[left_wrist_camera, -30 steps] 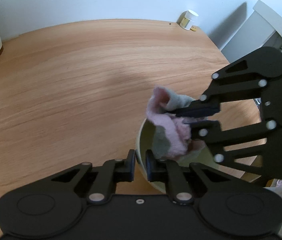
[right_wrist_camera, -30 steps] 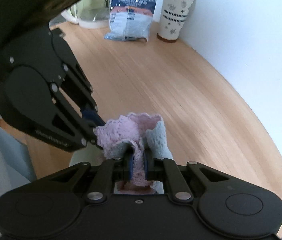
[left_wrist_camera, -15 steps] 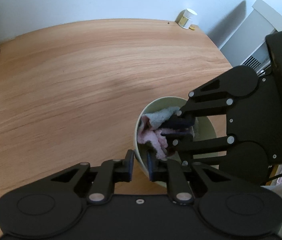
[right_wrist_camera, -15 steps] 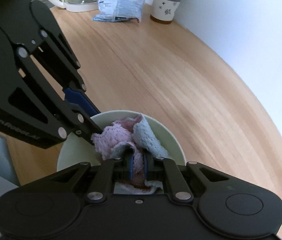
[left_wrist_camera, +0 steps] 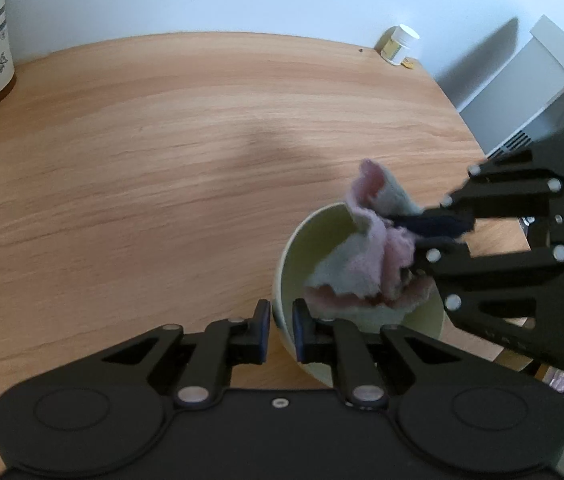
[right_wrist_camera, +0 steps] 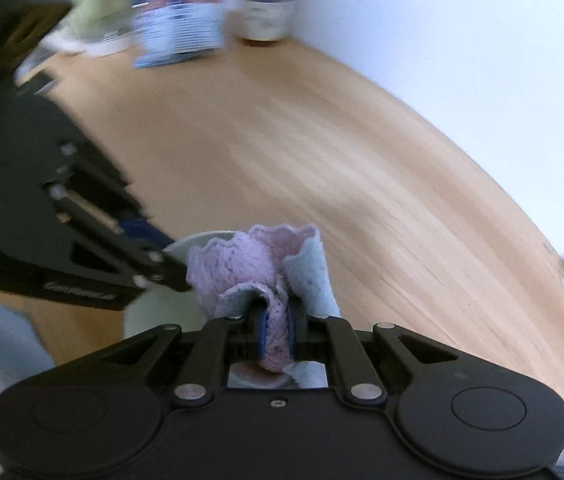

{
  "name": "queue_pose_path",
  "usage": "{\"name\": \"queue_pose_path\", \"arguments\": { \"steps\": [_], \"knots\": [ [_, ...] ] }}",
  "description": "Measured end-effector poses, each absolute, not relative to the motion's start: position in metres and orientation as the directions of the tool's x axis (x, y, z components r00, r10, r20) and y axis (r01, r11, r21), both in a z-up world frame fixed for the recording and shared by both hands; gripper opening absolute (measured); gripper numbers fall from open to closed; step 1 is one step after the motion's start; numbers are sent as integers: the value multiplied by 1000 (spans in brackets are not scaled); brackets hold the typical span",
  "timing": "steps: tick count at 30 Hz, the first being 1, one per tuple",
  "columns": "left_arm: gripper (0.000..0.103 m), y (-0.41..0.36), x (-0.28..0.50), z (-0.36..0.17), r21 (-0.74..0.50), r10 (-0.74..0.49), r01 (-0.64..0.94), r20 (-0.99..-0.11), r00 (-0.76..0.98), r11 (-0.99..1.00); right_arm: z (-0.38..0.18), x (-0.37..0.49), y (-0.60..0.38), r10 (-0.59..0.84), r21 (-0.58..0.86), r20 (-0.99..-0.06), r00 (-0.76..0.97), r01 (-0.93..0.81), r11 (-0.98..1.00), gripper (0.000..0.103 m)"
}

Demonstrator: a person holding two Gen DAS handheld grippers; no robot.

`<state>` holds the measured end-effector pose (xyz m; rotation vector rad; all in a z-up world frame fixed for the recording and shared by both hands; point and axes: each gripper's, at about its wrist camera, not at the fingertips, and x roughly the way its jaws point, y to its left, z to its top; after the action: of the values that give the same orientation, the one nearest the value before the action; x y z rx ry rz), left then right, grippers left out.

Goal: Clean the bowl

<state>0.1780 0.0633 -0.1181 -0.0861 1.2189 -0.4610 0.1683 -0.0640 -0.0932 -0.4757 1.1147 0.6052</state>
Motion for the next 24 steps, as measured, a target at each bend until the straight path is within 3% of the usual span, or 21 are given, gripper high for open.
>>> {"name": "queue_pose_path", "arguments": {
  "steps": [4, 9, 24],
  "knots": [
    [11, 60, 177, -118, -303, -388, 311, -884, 261, 901, -109, 162, -53, 143, -133, -929, 342, -668, 732, 10],
    [13, 61, 177, -118, -311, -396, 317, -882, 254, 896, -124, 172, -45, 108, -130, -939, 326, -630, 766, 7],
    [14, 64, 177, -123, -352, -414, 254, -873, 258, 901, -132, 194, -52, 205, 57, -961, 187, -589, 806, 10]
  ]
}}
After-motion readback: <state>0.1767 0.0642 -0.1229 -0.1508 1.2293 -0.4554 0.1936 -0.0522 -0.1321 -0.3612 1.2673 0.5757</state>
